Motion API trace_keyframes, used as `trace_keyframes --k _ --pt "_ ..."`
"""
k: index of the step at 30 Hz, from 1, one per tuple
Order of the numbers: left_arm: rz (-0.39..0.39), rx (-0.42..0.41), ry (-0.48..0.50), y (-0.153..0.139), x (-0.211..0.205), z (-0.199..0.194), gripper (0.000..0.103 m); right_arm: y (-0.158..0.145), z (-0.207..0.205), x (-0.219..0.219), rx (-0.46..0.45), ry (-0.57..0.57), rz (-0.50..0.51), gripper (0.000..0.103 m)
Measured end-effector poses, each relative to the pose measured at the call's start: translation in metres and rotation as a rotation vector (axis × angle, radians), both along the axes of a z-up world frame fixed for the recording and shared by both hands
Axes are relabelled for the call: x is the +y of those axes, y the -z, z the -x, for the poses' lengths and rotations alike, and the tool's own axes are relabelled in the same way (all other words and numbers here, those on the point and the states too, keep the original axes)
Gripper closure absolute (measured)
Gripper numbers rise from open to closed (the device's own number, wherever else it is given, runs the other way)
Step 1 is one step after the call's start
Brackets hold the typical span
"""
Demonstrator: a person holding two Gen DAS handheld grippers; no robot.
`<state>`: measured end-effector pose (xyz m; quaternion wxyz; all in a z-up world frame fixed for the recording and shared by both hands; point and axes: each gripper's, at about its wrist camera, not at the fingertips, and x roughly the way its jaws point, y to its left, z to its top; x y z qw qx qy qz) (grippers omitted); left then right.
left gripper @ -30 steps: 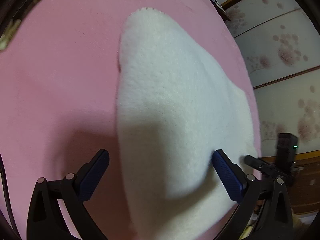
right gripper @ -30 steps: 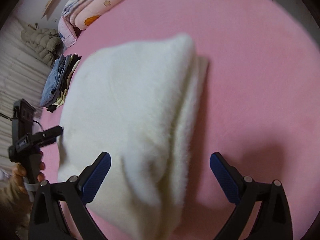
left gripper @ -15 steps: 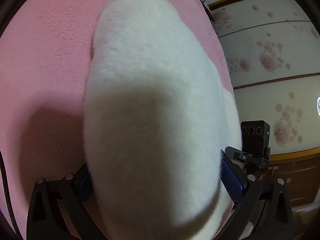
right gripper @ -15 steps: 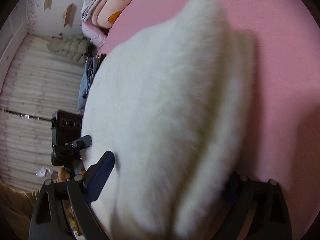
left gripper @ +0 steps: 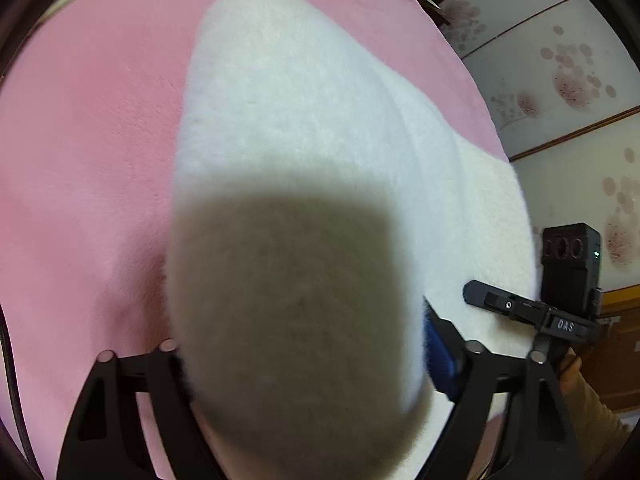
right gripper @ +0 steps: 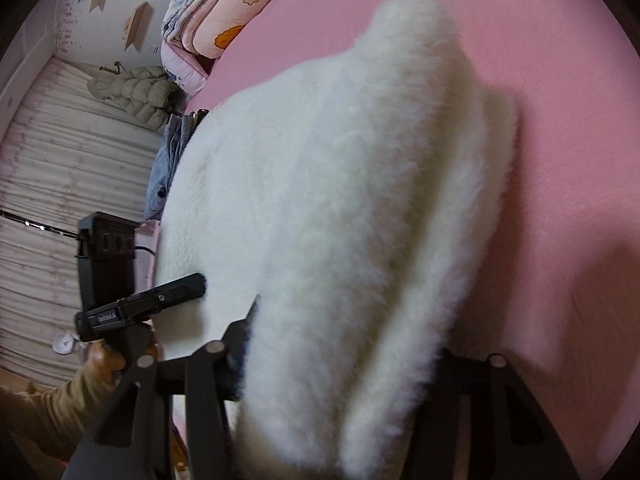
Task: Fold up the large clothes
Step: 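Lift the folded cardigan with both tools and carry it toward the clothes stack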
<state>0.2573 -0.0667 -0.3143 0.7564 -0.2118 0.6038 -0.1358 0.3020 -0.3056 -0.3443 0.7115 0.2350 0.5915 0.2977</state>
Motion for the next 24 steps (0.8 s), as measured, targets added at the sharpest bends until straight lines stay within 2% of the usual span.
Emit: trace_keyframes --k 6,10,15,20,24 --pt "-0.046 -0.007 -0.033 -0.043 -0.004 0.028 0.028 -0.039 0.022 0.010 -0.019 -0.030 0.072 0.058" --pt "-0.042 -0.003 -0.057 -0.074 -0.006 0.064 0.028 -0.071 0.052 0.017 -0.032 -0.049 0.087 0.058" --pt "-0.042 -0.010 -0.100 -0.131 -0.001 0.119 0.028 -0.117 0.096 0.029 -0.051 -0.088 0.076 0.058" --pt "-0.051 -0.033 -0.130 -0.189 0.029 0.160 0.028 -0.169 0.126 0.059 -0.083 -0.153 0.039 0.059" --pt "-0.068 -0.085 -0.172 -0.229 0.074 0.179 0.028 -0.205 0.133 0.100 -0.147 -0.207 0.014 0.059"
